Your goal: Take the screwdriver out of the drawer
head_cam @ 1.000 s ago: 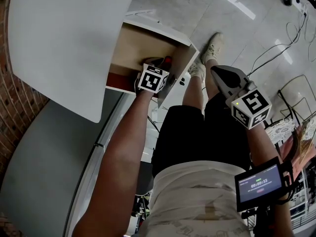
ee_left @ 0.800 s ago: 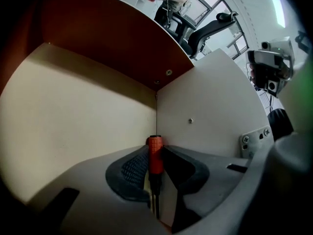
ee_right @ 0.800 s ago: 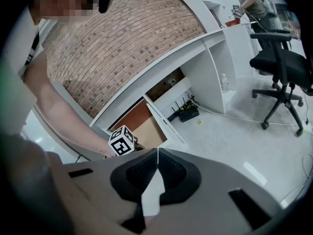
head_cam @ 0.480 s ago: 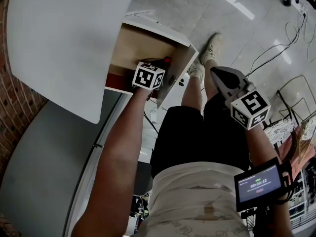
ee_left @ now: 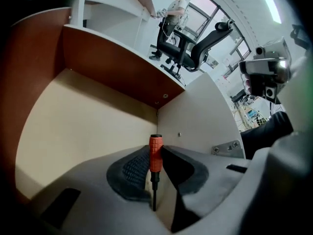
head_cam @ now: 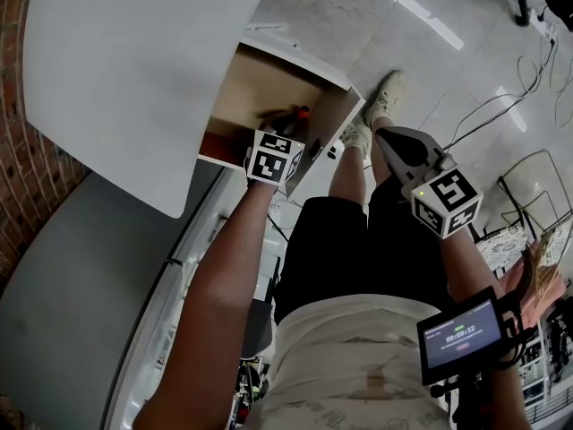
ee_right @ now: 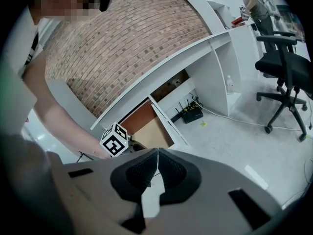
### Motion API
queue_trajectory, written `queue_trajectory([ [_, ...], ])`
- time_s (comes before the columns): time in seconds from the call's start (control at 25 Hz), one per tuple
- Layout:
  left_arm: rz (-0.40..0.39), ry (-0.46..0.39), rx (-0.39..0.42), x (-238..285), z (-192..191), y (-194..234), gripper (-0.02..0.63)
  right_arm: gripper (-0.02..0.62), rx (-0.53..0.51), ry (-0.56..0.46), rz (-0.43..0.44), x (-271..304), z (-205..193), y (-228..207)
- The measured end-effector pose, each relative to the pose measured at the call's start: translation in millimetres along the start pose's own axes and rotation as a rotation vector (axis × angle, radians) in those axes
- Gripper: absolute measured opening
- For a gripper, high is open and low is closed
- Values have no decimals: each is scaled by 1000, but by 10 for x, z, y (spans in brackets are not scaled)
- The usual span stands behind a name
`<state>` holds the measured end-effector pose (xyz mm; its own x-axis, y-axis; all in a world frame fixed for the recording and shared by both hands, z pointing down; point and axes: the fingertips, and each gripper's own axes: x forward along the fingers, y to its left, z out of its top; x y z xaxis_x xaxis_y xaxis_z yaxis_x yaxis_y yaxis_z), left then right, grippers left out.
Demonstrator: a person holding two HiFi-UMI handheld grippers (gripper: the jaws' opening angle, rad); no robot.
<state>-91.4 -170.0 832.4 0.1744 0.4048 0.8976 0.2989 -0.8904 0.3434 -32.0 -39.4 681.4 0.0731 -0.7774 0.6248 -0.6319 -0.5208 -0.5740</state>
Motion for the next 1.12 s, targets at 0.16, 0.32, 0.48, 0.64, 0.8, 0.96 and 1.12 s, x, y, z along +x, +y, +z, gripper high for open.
queue_trajectory([
  [0.16,50,-58,21,-120,35,37,88,23,-25,3,5,37,26,27],
  [0.32,85,-135,37,-321,112,-6,87,25,-57,19,15,43,43,117],
  [0.48,118,-183,42,-386,195,-70,87,23,-79,29,29,52,56,74],
  [0.64,127,-235,24,-470,262,-97,87,24,-103,35,43,90,104,61],
  [0.8,141,-289,17,-646,323,-134,86,23,-129,39,46,72,154,118],
  [0.96,174,-339,8,-924,389,-204,84,23,-161,44,55,-8,225,223],
  [1.12,206,-385,3,-1283,456,-312,84,23,-186,45,57,-167,339,394],
])
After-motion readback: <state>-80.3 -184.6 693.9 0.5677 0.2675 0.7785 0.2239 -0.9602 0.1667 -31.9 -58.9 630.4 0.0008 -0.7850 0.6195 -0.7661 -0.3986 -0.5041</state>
